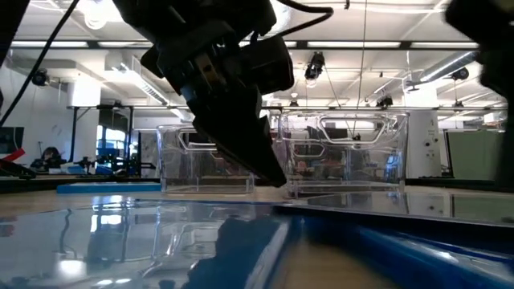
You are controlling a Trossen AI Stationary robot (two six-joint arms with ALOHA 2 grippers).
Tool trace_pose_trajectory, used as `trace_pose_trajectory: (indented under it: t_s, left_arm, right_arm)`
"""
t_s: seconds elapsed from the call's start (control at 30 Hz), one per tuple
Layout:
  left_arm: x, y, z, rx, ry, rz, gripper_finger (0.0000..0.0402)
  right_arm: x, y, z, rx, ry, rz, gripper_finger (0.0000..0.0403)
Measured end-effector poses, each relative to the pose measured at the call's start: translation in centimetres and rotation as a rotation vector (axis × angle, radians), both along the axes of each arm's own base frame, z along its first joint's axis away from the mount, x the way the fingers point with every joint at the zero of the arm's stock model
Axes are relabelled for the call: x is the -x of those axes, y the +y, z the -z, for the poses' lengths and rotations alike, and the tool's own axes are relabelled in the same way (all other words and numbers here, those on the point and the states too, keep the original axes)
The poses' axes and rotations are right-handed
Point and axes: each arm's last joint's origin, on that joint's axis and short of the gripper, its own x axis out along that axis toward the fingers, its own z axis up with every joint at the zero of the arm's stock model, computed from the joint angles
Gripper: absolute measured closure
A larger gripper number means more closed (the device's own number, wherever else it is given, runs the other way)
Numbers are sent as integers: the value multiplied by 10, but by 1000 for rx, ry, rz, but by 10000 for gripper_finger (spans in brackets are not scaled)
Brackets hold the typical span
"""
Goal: Pick & place jewel cases by type
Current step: Put the black CD case into the right transparent bin
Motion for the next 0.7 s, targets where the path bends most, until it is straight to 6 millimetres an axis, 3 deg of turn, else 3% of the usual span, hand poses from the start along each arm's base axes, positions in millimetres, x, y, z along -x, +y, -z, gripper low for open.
trace_pose_trajectory:
  t_s: [0.43, 0.7]
  left_arm:
    - [-2, -1, 13, 16, 40, -12, 364]
    - [-1, -1, 16, 9, 56, -9, 364]
  right_arm:
    - [-26, -29, 0, 97, 15, -25, 179]
    - [-34, -28, -16, 112, -9, -100, 179]
